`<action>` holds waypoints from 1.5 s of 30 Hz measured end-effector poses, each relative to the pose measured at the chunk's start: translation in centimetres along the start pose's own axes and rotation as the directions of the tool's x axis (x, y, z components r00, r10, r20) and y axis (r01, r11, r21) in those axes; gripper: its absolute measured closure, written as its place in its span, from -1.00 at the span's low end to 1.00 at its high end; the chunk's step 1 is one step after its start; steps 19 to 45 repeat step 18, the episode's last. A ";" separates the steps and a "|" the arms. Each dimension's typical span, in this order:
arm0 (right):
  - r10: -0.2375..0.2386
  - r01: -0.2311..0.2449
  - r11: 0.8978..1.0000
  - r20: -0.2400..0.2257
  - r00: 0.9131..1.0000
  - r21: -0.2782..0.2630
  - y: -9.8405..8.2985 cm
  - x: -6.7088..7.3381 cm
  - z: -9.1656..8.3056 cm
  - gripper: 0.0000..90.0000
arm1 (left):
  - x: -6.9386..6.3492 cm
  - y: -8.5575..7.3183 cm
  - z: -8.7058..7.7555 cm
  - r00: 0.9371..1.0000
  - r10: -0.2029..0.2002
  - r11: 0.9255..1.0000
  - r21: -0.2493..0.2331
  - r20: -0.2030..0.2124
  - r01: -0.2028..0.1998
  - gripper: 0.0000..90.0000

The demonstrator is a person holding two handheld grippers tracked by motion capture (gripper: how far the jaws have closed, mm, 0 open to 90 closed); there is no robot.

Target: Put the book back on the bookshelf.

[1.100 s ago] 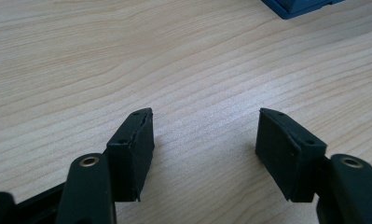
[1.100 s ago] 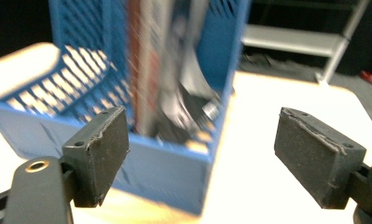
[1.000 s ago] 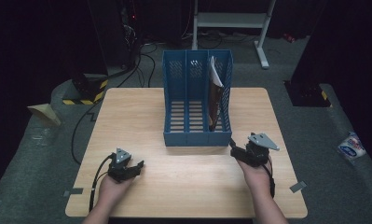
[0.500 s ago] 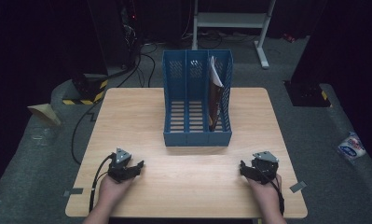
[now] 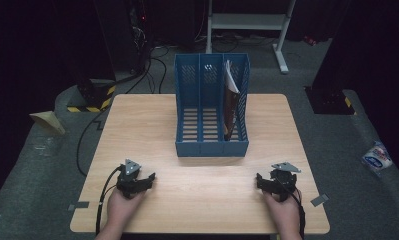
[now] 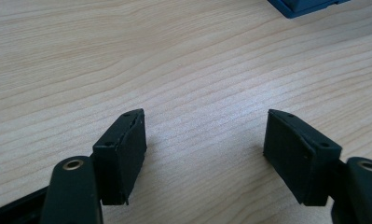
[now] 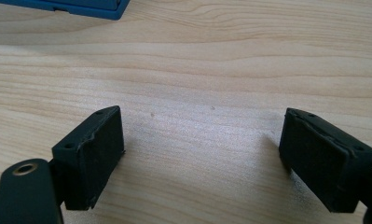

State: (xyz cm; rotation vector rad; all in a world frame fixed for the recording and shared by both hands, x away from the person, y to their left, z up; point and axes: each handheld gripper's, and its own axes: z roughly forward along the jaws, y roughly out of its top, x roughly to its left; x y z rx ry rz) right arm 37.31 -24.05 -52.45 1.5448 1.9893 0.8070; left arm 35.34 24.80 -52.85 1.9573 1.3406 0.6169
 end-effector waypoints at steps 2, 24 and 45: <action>0.013 -0.013 1.000 -0.003 1.000 0.003 0.0 0.0 0.0 -0.70 | 0.0 0.0 0.0 1.000 0.001 1.000 0.000 0.001 -0.001 -0.34; 0.011 -0.011 1.000 0.000 1.000 0.000 -0.1 0.1 -0.2 -0.68 | -0.2 0.3 0.3 0.999 0.029 1.000 -0.002 0.029 -0.029 -0.33; 0.011 -0.011 1.000 0.000 1.000 0.000 -0.1 0.1 -0.2 -0.68 | -0.2 0.3 0.3 0.999 0.029 1.000 -0.002 0.029 -0.029 -0.33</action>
